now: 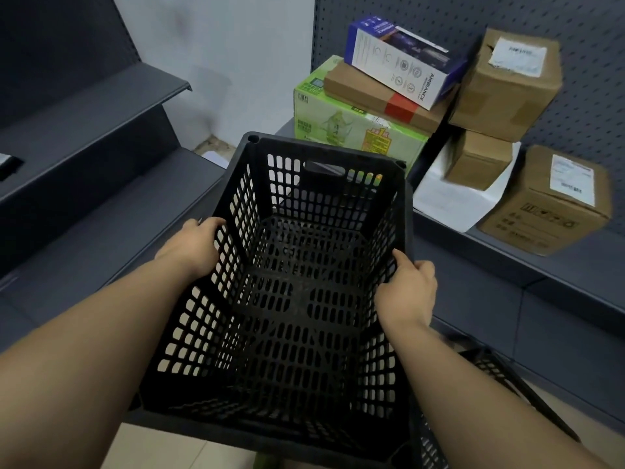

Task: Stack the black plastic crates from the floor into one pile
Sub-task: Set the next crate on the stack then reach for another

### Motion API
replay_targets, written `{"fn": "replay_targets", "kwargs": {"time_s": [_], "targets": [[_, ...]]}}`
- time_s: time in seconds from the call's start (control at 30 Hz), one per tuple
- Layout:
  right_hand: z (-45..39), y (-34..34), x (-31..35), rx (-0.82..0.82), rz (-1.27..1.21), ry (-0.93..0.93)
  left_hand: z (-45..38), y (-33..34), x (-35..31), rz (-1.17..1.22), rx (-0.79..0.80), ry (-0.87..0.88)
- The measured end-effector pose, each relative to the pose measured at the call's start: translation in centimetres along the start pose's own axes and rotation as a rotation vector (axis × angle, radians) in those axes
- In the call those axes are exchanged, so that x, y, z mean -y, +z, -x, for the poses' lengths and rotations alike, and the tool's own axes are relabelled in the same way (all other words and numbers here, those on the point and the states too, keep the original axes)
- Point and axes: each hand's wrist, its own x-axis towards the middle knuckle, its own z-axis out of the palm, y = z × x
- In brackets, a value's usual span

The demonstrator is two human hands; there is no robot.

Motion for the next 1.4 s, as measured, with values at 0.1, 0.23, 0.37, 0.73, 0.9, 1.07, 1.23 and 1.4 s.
{"fn": "replay_targets", "kwargs": {"time_s": [0.1,0.23,0.37,0.73,0.9,1.07,1.23,1.4], "targets": [[-0.2,0.2,0.2,-0.010,-0.022,0.010,-0.5,0.0,-0.1,0.001,-0.007,0.004],[-0.4,0.6,0.5,-0.018,-0.057,0.027,-1.5,-0.2,-0.2,-0.004,-0.013,0.000],[-0.7,0.9,0.8,-0.026,-0.054,0.031,-2.1,-0.3,-0.2,-0.006,-0.009,0.001],[-0.9,1.4,1.2,-0.060,0.080,0.002,-2.1,1.5,-0.1,-0.010,-0.110,0.009],[-0.7,1.5,1.1,-0.052,0.166,0.001,-1.7,1.3,-0.8,-0.098,-0.121,-0.010],[0.0,0.8,1.1,0.005,0.246,-0.024,-0.8,1.6,-2.3,-0.233,-0.311,-0.005],[0.4,-0.7,-0.2,0.130,0.105,-0.014,1.7,1.8,-6.6,-0.121,-0.270,0.148],[-1.0,-3.8,-0.9,0.245,0.083,0.016,5.2,2.6,-10.2,-0.092,-0.186,0.289]]}}
